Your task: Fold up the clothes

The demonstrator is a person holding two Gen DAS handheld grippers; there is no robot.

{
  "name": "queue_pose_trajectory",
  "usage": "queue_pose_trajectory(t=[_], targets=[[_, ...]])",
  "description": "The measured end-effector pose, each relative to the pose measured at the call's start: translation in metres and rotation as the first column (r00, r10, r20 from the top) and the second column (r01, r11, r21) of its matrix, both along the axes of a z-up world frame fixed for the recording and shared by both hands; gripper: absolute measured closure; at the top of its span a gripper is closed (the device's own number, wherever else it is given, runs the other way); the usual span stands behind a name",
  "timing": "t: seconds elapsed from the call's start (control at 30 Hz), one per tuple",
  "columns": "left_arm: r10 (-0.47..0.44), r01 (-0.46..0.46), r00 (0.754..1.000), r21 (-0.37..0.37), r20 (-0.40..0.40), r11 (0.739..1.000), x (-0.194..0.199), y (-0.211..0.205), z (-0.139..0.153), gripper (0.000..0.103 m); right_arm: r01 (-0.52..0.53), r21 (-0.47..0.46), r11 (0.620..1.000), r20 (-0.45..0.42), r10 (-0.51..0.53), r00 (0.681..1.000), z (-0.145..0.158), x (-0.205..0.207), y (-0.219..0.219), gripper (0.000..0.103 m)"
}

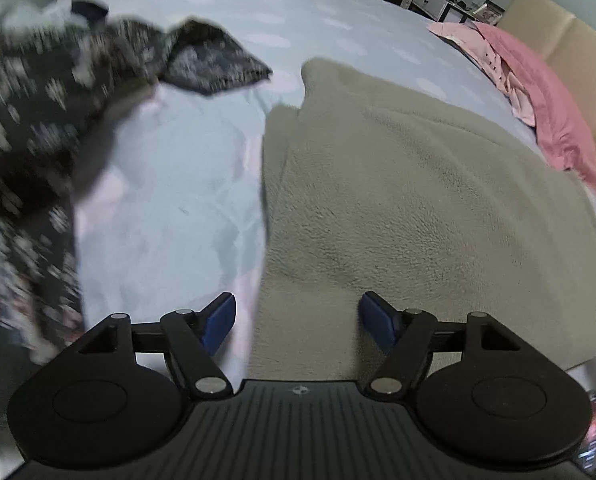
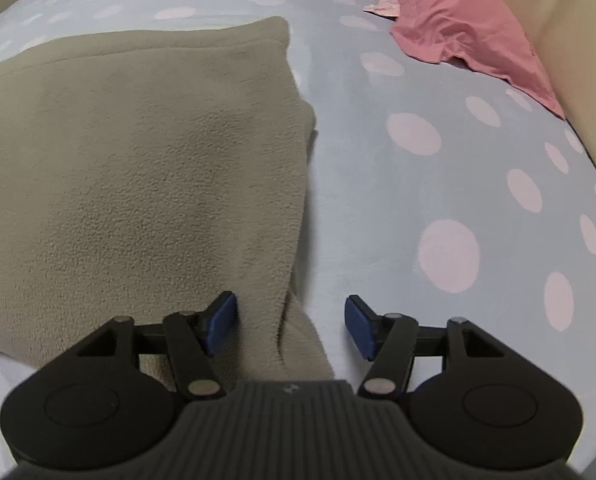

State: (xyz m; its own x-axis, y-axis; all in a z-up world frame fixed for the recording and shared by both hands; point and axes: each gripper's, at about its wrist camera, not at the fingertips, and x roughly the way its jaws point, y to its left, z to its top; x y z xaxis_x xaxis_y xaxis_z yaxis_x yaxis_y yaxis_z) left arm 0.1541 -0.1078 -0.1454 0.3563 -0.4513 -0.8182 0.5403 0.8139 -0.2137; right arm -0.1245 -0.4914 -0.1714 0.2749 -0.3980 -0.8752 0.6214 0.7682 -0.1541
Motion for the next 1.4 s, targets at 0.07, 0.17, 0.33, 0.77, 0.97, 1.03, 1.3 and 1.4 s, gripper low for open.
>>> queue_pose_trajectory(t=[0.07, 0.17, 0.33, 0.77, 0.97, 1.03, 1.3, 1.4], targets=[[0.012, -0.012, 1.0, 0.004, 0.026, 1.0, -0.004, 0.005, 0.008, 0.038, 0.024, -0.017, 1.0, -0.012, -0.024, 1.0, 0.007, -0.003, 0.001, 0.041], [0.029, -0.03, 0.998, 0.01, 0.064, 1.0, -0.01, 0.012, 0.019, 0.038, 0.072, -0.041, 0.997, -0.003, -0.072, 0.997, 0.02, -0.011, 0.005, 0.041], [0.075, -0.076, 0.997, -0.07, -0.01, 0.995, -0.013, 0.033, 0.027, 0.038, 0.134, -0.081, 0.988, 0.014, -0.133, 0.991, 0.038, -0.028, 0.016, 0.041], [0.118, -0.132, 0.989, -0.179, -0.088, 0.975, -0.022, 0.051, 0.042, 0.038, 0.337, 0.079, 0.938, 0.19, -0.346, 0.919, 0.076, -0.098, 0.033, 0.039], [0.127, -0.137, 0.99, -0.229, -0.059, 0.964, -0.011, 0.051, 0.048, 0.038, 0.311, 0.09, 0.946, 0.256, -0.324, 0.911, 0.091, -0.098, 0.039, 0.03], [0.124, -0.135, 0.991, -0.246, -0.057, 0.96, -0.005, 0.051, 0.047, 0.038, 0.294, 0.095, 0.951, 0.275, -0.309, 0.911, 0.087, -0.093, 0.037, 0.029], [0.086, -0.109, 0.992, -0.277, -0.093, 0.955, 0.036, 0.037, 0.022, 0.036, 0.276, 0.124, 0.953, 0.265, -0.3, 0.916, 0.066, -0.077, 0.011, 0.029], [0.086, -0.116, 0.99, -0.29, -0.113, 0.95, 0.054, 0.032, 0.007, 0.036, 0.275, 0.13, 0.953, 0.266, -0.301, 0.916, 0.064, -0.069, 0.002, 0.029]])
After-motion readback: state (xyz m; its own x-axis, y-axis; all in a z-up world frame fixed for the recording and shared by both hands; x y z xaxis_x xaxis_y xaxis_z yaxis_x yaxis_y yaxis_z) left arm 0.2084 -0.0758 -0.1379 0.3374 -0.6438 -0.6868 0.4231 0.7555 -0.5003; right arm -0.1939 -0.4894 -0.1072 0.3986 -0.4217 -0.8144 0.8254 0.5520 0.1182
